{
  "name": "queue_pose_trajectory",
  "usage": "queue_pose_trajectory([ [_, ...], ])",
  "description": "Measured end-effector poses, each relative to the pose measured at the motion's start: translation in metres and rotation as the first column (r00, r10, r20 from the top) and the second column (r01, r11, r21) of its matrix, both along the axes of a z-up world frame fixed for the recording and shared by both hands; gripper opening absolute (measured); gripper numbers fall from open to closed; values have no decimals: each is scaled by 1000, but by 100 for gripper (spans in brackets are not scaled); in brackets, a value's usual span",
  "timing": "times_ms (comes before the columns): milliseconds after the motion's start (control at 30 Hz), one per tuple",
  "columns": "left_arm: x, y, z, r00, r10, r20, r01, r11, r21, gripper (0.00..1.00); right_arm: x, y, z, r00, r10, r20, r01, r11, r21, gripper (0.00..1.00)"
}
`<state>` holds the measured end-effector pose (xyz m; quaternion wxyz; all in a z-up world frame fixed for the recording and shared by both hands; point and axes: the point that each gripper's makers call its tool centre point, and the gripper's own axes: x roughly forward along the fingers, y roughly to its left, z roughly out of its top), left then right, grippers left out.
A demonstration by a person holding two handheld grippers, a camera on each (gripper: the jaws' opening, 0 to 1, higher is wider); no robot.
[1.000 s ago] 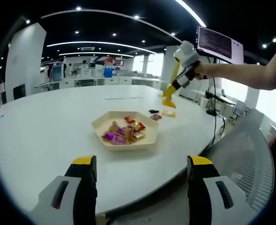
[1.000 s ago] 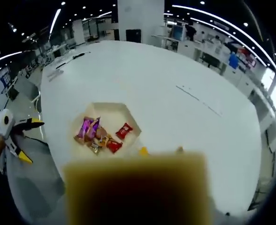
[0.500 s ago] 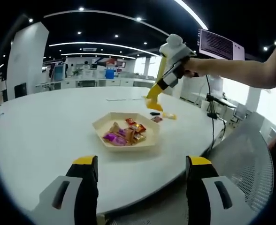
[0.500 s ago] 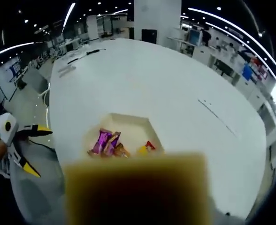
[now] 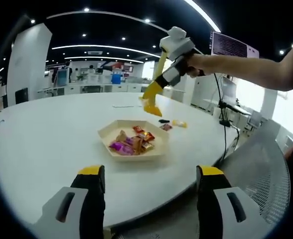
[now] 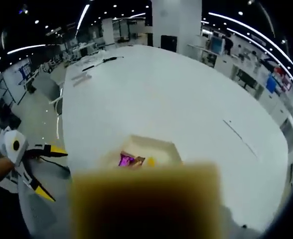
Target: Place the target food into the container with the food tongs after gripping and lifting it, then release it inside without dropping or visibly crushing the food.
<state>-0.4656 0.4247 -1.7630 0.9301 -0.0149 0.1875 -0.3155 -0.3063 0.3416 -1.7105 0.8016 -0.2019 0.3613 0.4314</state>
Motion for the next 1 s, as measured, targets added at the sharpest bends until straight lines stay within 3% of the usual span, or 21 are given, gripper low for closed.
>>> queue_pose_trajectory([
  [300, 0, 1, 0, 1000, 3, 1, -3, 1000, 1, 71, 1, -12, -3, 1000, 4, 13, -4, 1000, -19, 30],
  [1000, -1, 0, -1, 1000, -1, -6, 1, 1000, 8, 71, 1, -85, -20, 993, -115, -24, 115, 993, -18, 31],
])
